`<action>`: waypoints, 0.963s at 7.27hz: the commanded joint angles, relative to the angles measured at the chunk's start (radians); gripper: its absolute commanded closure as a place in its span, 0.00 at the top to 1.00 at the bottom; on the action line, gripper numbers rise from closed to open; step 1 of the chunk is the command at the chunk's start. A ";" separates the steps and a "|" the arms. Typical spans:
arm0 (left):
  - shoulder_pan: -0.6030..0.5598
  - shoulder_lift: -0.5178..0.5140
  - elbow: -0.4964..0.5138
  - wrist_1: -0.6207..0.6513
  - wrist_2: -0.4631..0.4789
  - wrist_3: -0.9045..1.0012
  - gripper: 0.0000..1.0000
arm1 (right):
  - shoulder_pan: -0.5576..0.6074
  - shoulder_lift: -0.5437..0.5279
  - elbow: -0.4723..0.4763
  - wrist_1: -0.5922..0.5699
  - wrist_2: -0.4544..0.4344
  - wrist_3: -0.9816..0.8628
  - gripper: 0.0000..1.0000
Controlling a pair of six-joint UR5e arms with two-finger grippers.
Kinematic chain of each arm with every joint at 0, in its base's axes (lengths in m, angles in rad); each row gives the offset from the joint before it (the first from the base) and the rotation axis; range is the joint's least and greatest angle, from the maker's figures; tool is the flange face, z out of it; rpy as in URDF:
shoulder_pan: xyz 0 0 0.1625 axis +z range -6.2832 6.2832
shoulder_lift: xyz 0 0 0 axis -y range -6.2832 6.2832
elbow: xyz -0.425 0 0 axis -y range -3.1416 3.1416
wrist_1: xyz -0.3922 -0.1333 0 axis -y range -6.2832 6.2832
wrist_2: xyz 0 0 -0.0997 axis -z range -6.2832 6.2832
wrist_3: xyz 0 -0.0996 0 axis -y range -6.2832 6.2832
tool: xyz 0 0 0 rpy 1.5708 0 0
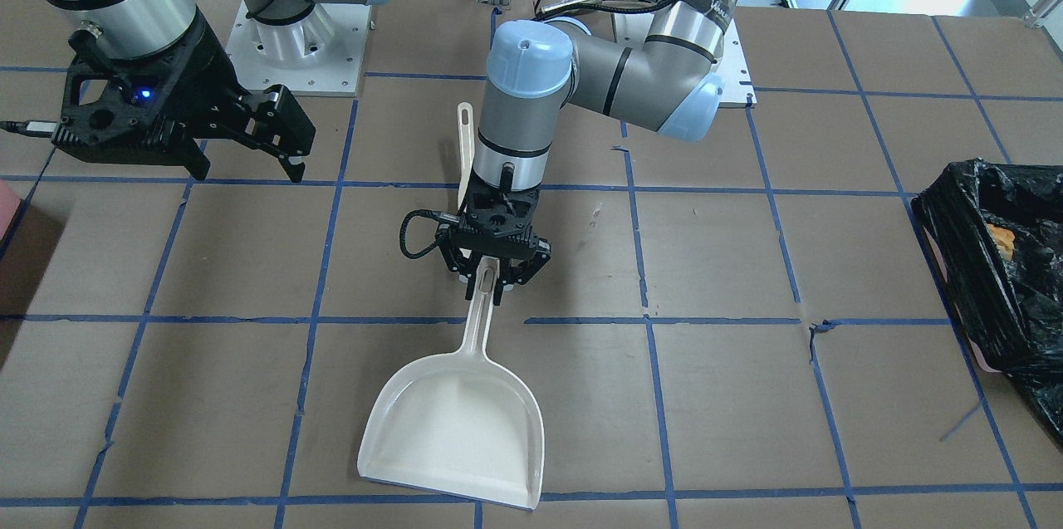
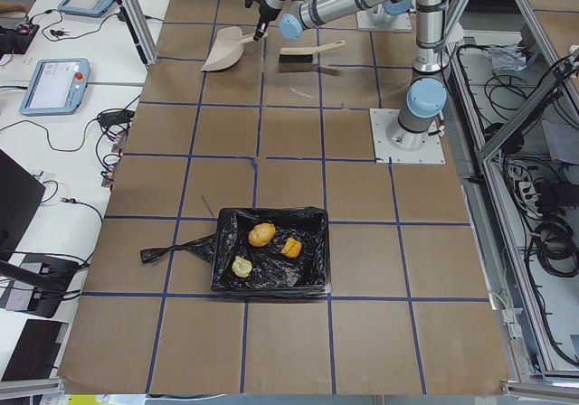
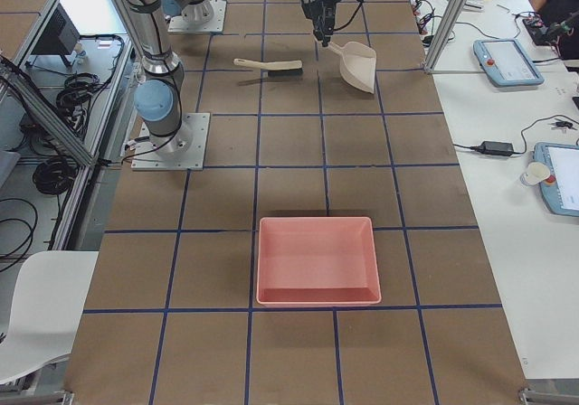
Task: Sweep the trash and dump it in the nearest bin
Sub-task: 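Bring the empty dustpan back and set it on the table with the left gripper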
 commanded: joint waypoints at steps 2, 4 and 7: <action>-0.008 -0.002 -0.001 -0.004 0.004 0.000 0.85 | -0.001 0.000 0.000 0.001 0.001 0.001 1.00; 0.023 0.033 -0.004 -0.015 0.010 0.015 1.00 | -0.002 -0.002 0.000 0.001 0.001 0.002 1.00; 0.208 0.147 0.029 -0.265 -0.005 0.126 1.00 | -0.001 -0.002 0.000 0.003 0.001 0.002 1.00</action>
